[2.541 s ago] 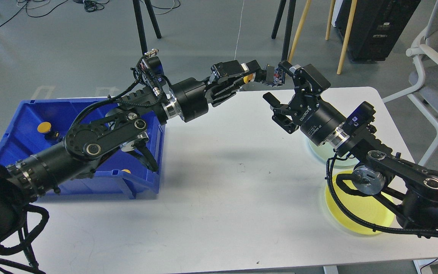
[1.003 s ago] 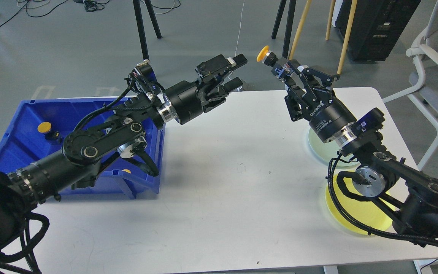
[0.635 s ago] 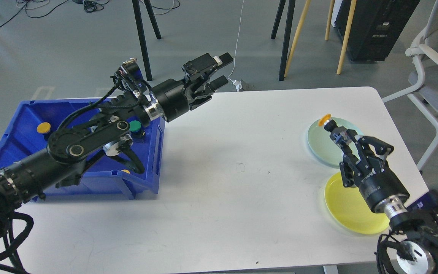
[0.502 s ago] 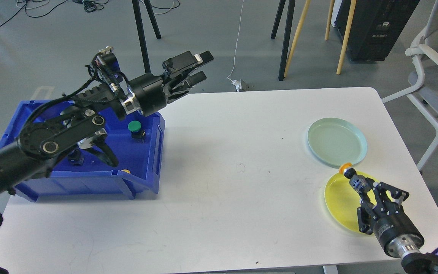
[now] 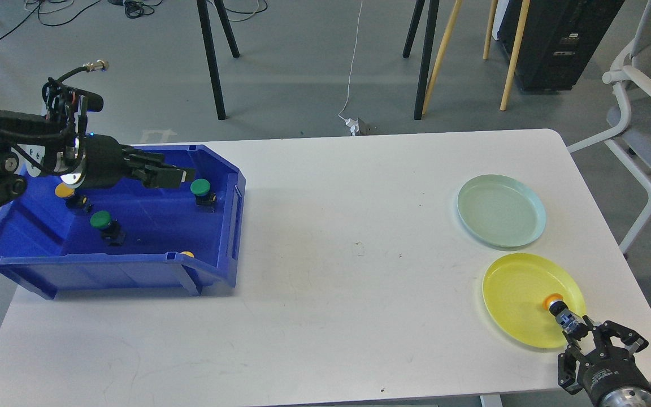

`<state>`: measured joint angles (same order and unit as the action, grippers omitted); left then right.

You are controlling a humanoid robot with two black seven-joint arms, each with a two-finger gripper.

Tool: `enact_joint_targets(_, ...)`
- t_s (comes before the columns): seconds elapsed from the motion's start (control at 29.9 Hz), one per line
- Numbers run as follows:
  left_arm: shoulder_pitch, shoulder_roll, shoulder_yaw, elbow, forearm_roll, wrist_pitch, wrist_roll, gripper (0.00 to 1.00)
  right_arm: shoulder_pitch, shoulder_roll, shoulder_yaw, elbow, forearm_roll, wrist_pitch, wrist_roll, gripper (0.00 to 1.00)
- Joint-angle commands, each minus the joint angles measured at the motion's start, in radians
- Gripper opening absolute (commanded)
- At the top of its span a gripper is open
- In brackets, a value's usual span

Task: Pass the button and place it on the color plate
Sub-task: 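Carry the button with the right gripper and place it on the yellow plate, then grasp a green button in the bin with the left gripper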

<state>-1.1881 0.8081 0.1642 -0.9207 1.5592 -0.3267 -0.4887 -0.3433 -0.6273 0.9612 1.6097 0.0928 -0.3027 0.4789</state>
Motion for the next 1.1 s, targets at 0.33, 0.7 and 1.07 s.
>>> enact_joint_targets(0.33,0.1,-0.099,0.107,0.324,0.119,0.002,0.0,0.84,0.072,0.0,0.238,0.041,0.001,0.125,-0.019,0.99)
enact_joint_targets(0.7,0.168,-0.164,0.107,0.401,0.108,0.006,0.0,0.81,0.115,-0.002,0.243,0.03,-0.001,0.12,-0.055,0.99)
enact_joint_targets(1.07,0.191,-0.205,0.104,0.477,0.105,0.014,0.0,0.71,0.106,0.0,0.241,0.036,0.001,0.125,-0.055,0.99)
